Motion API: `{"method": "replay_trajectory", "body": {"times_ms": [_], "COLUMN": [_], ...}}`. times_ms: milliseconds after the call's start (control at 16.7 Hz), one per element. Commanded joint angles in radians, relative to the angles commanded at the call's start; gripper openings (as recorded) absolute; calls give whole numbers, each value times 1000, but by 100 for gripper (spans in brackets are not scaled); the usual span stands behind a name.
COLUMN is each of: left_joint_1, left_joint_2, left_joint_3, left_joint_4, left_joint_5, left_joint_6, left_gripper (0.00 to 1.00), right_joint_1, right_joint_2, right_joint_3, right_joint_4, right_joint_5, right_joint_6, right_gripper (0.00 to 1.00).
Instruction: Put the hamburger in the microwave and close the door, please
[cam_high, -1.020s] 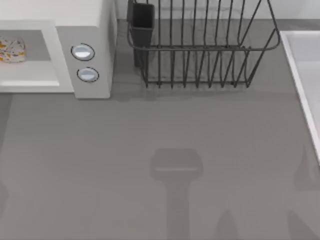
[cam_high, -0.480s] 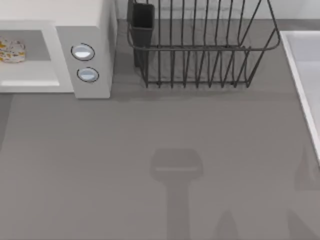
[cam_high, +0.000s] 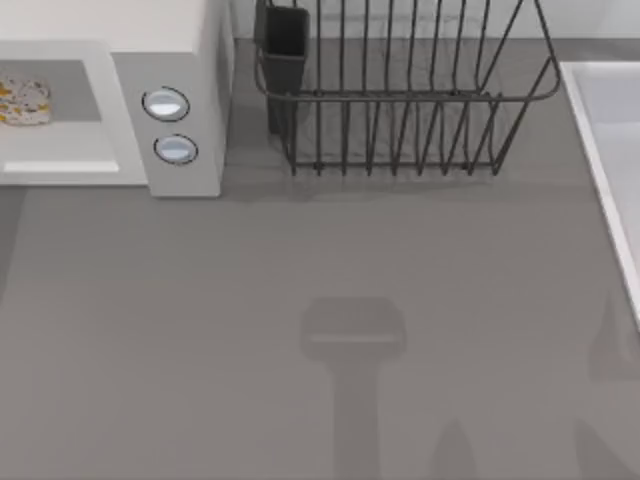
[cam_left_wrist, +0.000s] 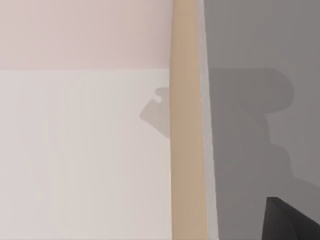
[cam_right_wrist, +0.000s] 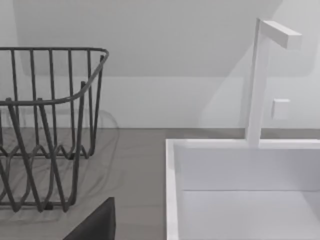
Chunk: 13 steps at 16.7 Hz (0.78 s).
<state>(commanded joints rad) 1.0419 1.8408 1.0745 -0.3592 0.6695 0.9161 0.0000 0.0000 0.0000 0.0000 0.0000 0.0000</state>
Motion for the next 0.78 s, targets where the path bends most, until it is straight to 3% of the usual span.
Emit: {"method": "replay_trajectory", "body": {"times_ms": [240,600,780], "left_joint_1": [-29,-154,-188], "left_joint_2": [-43,-265,-317], "left_joint_3": [-38,-317,-372], "left_joint_4": [21,142,174], "left_joint_5": [-11,-76,-92], "left_joint_6": [-26,-164,-201], "left_gripper": [0,0,0], "right_joint_1": [0,0,0], "right_joint_2": [0,0,0], "right_joint_3": [0,0,0], "right_joint_4": [0,0,0], "right_joint_5": [0,0,0], "right_joint_6": [0,0,0], "right_gripper": [100,100,100]}}
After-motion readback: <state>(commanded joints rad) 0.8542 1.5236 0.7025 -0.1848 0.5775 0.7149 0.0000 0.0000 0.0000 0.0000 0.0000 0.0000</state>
